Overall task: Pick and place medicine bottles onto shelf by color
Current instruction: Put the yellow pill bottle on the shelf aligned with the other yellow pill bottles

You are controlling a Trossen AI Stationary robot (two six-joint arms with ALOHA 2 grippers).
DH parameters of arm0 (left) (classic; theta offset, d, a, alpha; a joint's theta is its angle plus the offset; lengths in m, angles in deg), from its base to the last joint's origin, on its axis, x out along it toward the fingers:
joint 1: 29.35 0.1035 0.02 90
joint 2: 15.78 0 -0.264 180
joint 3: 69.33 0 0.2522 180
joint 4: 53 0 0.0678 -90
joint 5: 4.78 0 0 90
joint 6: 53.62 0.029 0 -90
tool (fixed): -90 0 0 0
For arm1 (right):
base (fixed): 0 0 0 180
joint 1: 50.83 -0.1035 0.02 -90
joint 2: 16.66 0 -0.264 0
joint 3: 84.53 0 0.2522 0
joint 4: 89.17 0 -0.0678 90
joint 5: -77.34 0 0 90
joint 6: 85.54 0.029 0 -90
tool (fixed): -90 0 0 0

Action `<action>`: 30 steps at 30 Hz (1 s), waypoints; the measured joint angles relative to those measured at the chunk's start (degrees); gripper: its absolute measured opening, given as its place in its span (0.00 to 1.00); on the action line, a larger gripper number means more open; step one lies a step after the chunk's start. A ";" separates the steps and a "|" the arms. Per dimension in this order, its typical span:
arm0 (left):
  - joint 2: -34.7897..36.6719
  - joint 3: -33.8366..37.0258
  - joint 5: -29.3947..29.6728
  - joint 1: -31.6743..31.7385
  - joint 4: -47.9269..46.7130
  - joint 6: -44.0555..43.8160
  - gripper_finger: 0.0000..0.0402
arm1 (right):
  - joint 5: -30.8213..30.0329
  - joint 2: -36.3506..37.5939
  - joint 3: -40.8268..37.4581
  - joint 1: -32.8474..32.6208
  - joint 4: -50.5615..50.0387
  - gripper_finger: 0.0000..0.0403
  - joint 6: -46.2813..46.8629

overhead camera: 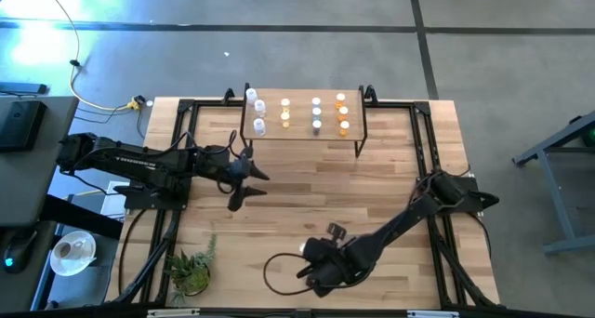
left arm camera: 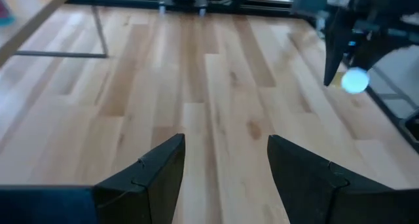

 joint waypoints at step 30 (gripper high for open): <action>-3.42 -0.02 -6.64 -11.73 27.82 0.69 0.51 | -21.97 0.07 20.75 5.71 2.49 0.19 -27.05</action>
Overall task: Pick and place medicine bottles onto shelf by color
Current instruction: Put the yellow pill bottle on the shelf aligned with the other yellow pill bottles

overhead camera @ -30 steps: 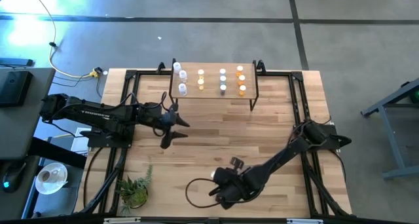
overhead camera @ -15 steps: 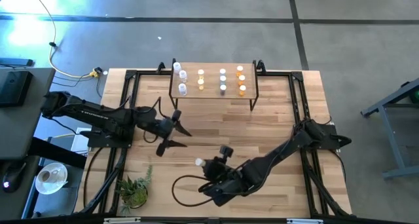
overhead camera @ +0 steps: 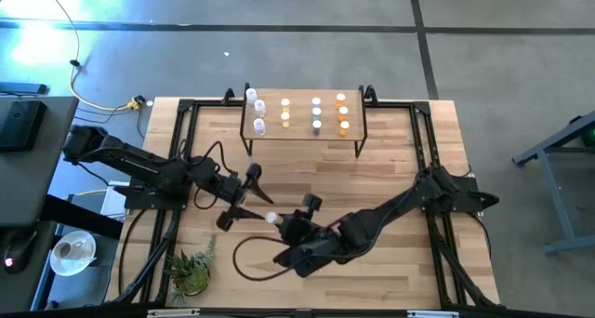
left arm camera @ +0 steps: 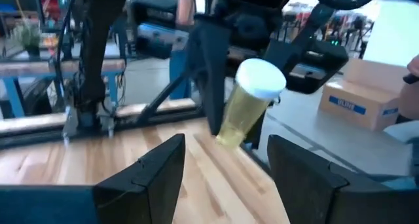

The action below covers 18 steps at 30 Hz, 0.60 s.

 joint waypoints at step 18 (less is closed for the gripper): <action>-7.02 0.00 3.57 -1.18 13.98 1.54 0.51 | 0.21 0.07 0.10 2.30 5.12 0.19 -0.61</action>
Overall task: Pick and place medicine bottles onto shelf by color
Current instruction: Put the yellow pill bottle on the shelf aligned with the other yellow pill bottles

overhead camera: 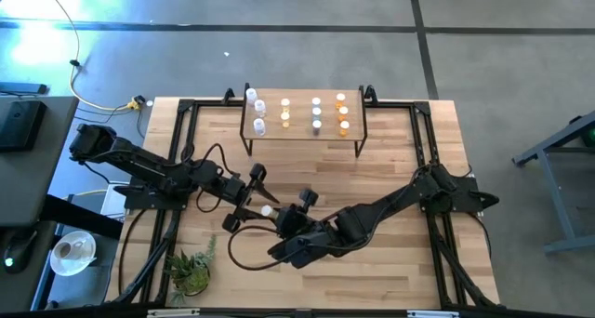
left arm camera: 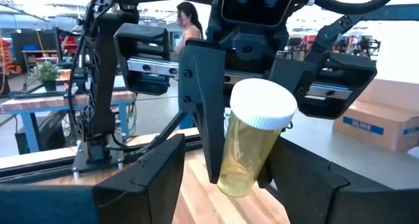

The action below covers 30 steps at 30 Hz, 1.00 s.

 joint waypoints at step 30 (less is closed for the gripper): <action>0.00 0.00 0.79 0.09 -1.99 0.44 0.24 | 1.19 -0.02 -0.20 0.51 -3.19 0.42 1.47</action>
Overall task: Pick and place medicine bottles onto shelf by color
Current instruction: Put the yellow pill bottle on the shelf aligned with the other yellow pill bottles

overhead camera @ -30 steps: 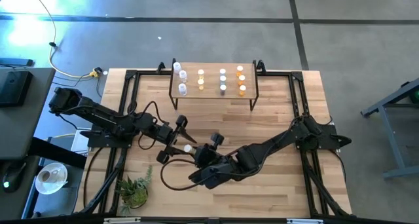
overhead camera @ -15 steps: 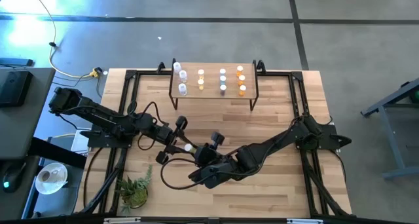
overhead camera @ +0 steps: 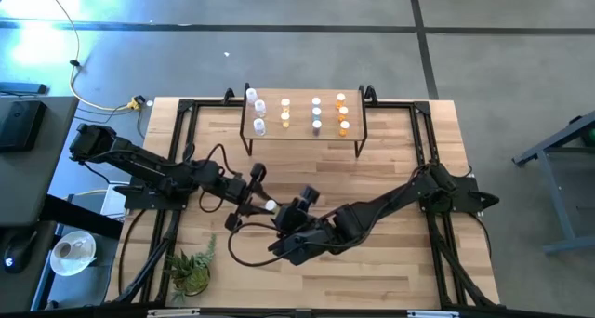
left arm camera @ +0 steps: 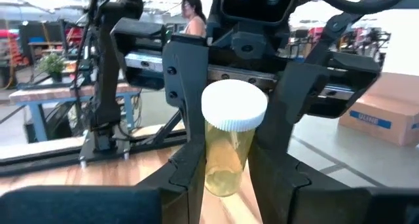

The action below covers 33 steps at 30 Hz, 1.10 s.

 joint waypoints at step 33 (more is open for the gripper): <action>-0.02 0.00 20.10 -3.83 -25.66 -1.61 0.24 | 23.20 -0.02 -0.02 9.66 -12.93 0.50 -7.45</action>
